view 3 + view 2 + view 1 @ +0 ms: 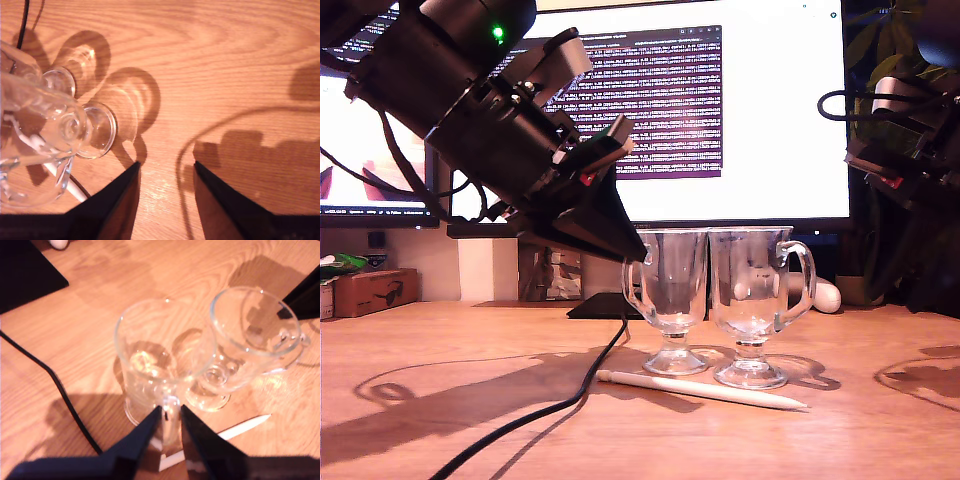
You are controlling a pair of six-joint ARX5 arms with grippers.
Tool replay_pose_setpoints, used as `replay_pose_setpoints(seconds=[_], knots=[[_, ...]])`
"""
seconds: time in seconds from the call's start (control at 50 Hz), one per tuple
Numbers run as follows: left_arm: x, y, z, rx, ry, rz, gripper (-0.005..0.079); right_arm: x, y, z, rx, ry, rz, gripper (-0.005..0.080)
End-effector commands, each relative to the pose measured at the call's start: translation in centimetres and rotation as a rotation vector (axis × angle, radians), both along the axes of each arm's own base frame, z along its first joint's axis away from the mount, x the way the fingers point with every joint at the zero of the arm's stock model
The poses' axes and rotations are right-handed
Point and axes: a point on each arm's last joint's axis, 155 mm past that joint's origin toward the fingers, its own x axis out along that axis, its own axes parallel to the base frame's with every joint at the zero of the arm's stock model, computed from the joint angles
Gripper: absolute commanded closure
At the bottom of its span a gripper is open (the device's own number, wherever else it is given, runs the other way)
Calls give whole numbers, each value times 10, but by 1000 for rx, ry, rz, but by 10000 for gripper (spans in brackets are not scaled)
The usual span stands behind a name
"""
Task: Pick the small glass cups in front of you with each of your hands, and place them behind the white pen
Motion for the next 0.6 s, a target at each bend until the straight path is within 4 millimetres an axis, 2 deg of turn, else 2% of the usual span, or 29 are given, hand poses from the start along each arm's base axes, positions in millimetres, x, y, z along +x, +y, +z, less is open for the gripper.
replay_pose_setpoints(seconds=[0.0,0.22,0.32,0.4,0.44,0.58], knots=[[4,-1,11,-15,-20,2,643,2,1,3,5,-9,5,449],[11,24,11,33,-7,74,644,2,1,3,-1,-13,11,466],[12,38,11,51,13,102,645,3,-1,3,-28,-28,33,575],[13,50,14,61,24,129,670,5,-6,2,-55,-39,31,724],[14,55,16,64,26,139,692,6,-8,1,-66,-41,24,771],[20,63,30,44,-10,157,706,7,-9,2,-71,-45,20,763]])
